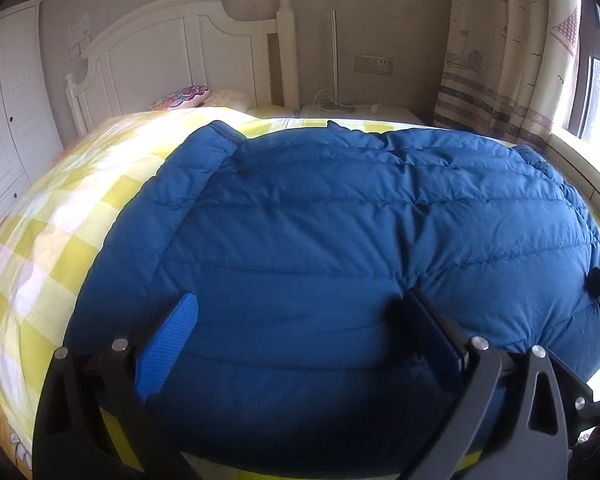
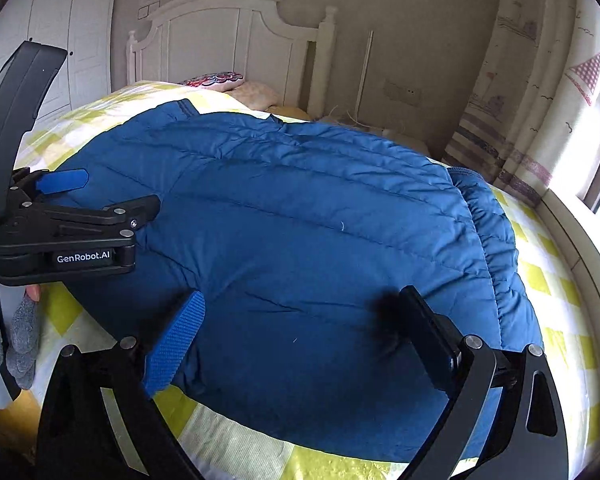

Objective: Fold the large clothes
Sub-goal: 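Press and smooth the folded jacket flat with both grippers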

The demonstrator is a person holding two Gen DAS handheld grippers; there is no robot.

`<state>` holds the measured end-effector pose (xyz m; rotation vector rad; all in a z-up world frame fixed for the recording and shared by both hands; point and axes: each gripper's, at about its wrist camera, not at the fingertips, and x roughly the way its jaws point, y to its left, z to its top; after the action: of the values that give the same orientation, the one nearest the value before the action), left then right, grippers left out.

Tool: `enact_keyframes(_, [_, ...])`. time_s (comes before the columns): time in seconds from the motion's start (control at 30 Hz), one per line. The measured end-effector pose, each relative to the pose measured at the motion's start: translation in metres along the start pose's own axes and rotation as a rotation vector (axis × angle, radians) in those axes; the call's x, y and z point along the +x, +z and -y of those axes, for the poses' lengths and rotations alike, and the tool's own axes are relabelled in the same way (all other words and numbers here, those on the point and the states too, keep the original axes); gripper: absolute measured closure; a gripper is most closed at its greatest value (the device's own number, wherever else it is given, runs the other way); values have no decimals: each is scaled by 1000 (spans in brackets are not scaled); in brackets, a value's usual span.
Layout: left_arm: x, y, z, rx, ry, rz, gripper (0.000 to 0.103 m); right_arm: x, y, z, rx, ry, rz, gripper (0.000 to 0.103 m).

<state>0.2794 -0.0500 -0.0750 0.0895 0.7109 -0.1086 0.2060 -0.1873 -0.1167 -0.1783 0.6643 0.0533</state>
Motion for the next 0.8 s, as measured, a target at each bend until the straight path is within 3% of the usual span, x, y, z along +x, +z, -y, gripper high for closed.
enact_keyframes(0.1, [4, 1, -18, 31, 39, 8, 2, -5, -5, 21, 28, -29, 4, 10])
enact_keyframes(0.23, [5, -1, -78, -84, 103, 18, 2, -13, -23, 74, 177, -66, -3, 9])
enact_keyframes(0.37, [17, -5, -134, -243, -21, -57, 2, -13, -43, 110, 303, -11, -21, 6])
enact_keyframes(0.43, [23, -5, -137, -252, -45, -80, 2, -11, -45, 113, 319, 12, -28, 6])
enact_keyframes(0.57, [24, -4, -129, -214, 7, -75, 2, -8, -47, 115, 331, 34, -41, 6])
enact_keyframes(0.8, [23, -4, -126, -210, 18, -69, 2, -8, -47, 117, 347, 59, -42, 6])
